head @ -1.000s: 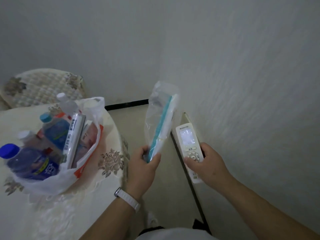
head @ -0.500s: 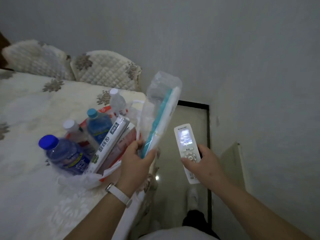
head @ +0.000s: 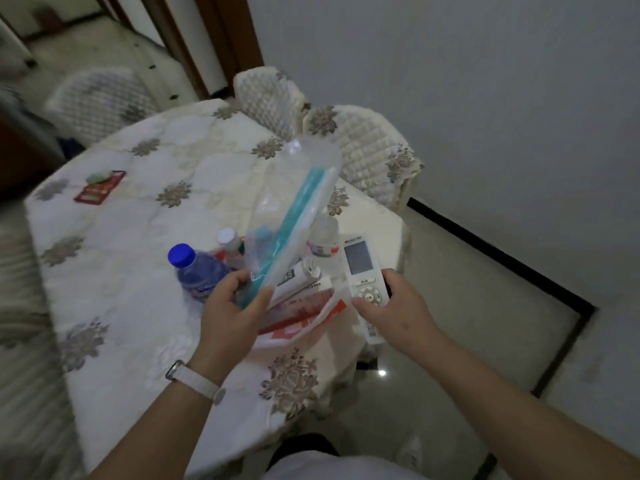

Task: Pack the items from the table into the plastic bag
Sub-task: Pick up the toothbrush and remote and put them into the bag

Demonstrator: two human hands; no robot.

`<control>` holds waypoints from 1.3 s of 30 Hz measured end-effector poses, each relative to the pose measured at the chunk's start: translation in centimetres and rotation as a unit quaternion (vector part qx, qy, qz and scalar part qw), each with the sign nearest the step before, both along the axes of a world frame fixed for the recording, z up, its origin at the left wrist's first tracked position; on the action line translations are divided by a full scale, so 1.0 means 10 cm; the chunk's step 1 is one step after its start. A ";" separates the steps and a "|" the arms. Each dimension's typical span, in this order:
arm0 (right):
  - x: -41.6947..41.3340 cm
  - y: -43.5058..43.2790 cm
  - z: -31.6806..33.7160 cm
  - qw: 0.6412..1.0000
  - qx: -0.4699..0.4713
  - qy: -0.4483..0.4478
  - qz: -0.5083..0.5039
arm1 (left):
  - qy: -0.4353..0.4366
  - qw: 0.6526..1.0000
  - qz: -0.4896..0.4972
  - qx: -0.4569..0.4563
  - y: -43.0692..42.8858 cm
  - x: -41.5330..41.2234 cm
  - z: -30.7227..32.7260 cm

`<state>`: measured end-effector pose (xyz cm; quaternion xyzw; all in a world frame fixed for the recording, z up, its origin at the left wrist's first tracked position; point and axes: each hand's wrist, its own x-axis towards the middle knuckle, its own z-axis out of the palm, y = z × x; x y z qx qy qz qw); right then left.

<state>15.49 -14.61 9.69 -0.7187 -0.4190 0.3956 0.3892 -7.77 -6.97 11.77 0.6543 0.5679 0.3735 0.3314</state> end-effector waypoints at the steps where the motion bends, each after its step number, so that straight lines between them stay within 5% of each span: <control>1: 0.03 0.08 0.01 1.000 0.005 -0.005 0.014 | 0.001 1.000 0.021 0.004 0.04 -0.04 0.02; 6: 0.04 0.49 0.04 0.998 0.033 -0.014 0.056 | 0.052 0.995 0.062 0.050 0.28 -0.26 -0.07; 23: -0.16 1.05 -0.38 0.999 -0.006 -0.039 -0.013 | 0.113 0.989 -0.081 0.044 0.77 -0.36 -0.91; 39: -0.13 1.09 -0.55 0.997 -0.007 -0.078 0.028 | 0.189 0.979 -0.079 0.016 0.61 -0.37 -0.78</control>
